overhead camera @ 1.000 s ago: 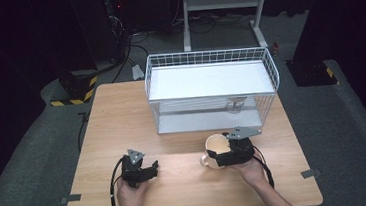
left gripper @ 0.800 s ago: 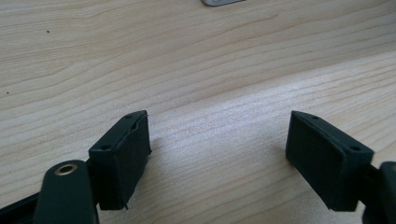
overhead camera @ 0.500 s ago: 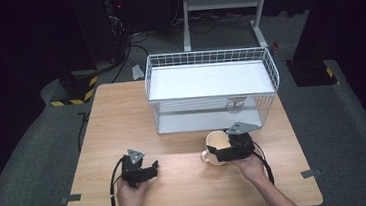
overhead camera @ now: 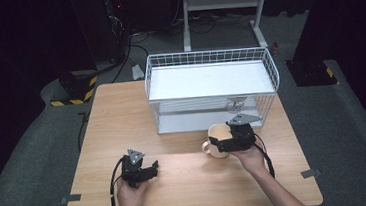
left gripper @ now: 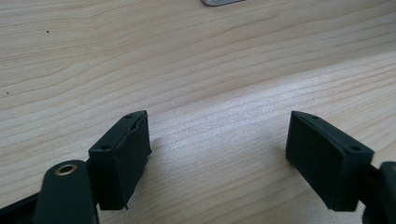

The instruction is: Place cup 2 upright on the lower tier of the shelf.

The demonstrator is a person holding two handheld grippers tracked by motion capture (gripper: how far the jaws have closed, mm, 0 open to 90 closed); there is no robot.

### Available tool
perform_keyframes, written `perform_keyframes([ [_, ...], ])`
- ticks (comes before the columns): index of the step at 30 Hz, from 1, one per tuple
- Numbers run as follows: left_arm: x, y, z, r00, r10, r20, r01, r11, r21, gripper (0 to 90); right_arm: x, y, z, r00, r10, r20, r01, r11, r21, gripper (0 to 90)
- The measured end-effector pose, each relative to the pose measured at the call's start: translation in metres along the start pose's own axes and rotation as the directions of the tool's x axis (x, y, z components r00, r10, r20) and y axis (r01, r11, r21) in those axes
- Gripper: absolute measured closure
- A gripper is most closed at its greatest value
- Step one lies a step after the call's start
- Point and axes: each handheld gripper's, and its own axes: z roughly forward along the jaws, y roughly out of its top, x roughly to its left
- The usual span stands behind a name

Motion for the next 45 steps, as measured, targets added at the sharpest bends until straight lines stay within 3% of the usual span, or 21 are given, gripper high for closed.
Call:
perform_keyframes([
  [22, 0.000, 0.000, 0.000, 1.0000, 0.004, 0.001, -0.004, 1.0000, 0.003, 22.1, -0.011, 0.019, 0.008, 0.9974, 0.018, 0.070, -0.018, 1.000, -0.005, 10.3],
  [45, 0.000, 0.000, 0.000, 1.0000, 0.006, 0.003, -0.006, 1.0000, 0.002, 22.1, -0.018, 0.036, 0.038, 0.9887, 0.008, 0.150, -0.007, 1.000, -0.009, 10.3],
])
